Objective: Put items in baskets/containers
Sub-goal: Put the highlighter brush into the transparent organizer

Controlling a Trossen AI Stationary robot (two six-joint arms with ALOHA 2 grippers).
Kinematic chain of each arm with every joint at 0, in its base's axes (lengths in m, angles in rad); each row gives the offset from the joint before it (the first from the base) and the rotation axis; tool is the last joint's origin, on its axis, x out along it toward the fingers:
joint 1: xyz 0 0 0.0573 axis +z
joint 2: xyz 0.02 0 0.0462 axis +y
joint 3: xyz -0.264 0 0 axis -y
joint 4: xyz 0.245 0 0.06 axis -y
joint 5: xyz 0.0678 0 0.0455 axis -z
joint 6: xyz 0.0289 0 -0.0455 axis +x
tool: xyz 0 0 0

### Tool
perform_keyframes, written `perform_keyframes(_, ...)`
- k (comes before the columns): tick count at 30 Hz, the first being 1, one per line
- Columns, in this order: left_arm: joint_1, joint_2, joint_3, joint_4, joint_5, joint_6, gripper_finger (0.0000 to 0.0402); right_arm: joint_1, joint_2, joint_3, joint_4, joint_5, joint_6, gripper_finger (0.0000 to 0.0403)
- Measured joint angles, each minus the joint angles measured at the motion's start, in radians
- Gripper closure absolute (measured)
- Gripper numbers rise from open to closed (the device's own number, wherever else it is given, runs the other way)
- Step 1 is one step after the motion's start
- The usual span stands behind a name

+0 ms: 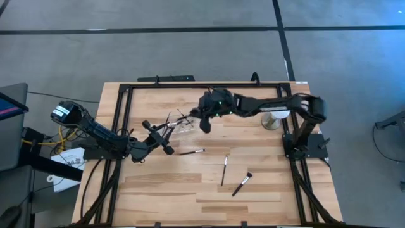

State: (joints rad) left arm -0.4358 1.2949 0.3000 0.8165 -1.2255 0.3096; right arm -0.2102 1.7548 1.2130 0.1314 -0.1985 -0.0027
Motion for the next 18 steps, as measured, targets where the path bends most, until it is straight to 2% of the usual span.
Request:
perform_keyframes(4, 0.0, 0.0, 0.0, 0.002, 0.0, 0.0, 0.025, 0.039, -0.03, 0.144, -0.413, 0.217, -0.098, 0.0376)
perform_keyframes(6, 0.0, 0.0, 0.0, 0.004, 0.0, 0.0, 0.025, 0.054, -0.015, 0.202, -0.556, 0.257, -0.103, 0.0376)
perform_keyframes(9, 0.0, 0.0, 0.0, 0.007, 0.004, 0.0, 0.025, 0.062, 0.024, 0.24, -0.608, 0.258, -0.103, 0.0375)
perform_keyframes(15, 0.0, 0.0, 0.0, 0.011, 0.033, -0.032, 0.025, 0.057, 0.109, 0.246, -0.558, 0.254, -0.137, 0.0374)
perform_keyframes(18, 0.0, 0.0, 0.0, 0.013, 0.101, -0.075, 0.025, 0.049, 0.118, 0.246, -0.564, 0.251, -0.139, 0.0365)
